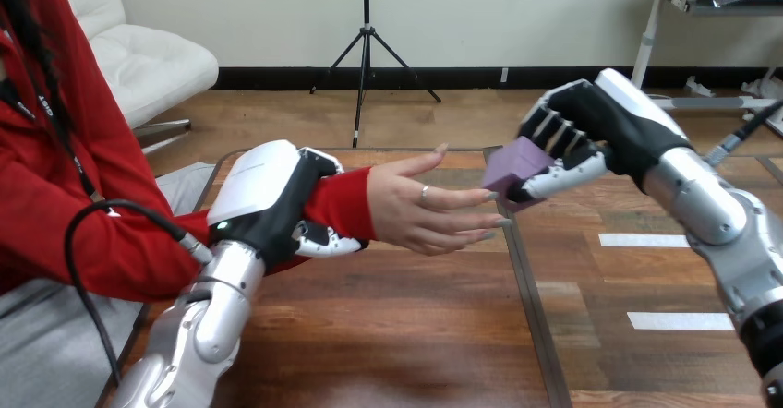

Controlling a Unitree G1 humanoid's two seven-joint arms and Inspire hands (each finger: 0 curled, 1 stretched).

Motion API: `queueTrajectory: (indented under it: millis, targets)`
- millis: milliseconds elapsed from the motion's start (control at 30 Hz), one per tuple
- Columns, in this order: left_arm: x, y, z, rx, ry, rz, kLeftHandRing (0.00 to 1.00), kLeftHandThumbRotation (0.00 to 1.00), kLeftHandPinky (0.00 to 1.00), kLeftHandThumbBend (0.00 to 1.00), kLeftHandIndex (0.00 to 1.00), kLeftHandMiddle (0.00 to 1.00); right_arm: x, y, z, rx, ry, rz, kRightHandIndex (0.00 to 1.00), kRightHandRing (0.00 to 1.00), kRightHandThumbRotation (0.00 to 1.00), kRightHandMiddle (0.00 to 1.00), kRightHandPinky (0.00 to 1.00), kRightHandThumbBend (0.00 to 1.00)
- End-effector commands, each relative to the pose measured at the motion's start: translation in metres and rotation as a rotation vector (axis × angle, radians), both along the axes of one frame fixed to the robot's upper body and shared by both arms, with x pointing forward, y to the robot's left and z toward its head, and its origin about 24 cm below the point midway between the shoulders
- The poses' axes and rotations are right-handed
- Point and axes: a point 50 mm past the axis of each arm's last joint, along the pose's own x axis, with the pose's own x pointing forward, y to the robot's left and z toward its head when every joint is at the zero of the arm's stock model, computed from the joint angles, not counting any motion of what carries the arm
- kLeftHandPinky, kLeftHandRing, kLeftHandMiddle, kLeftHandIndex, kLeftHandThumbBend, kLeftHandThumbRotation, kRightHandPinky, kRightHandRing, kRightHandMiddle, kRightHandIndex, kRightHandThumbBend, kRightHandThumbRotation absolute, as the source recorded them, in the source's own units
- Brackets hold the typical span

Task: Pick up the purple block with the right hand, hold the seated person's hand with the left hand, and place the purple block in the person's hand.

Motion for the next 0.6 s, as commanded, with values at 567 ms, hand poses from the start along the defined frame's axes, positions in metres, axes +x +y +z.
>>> queueTrajectory:
  millis: [567]
  targets:
    - [0.034,-0.079,0.125,-0.200,-0.419,-0.222,0.25,0.00,0.20,0.58,0.36,0.34,0.003,0.056,0.066,0.104,-0.223,0.177,0.45,0.40,0.00,0.44,0.35,0.75]
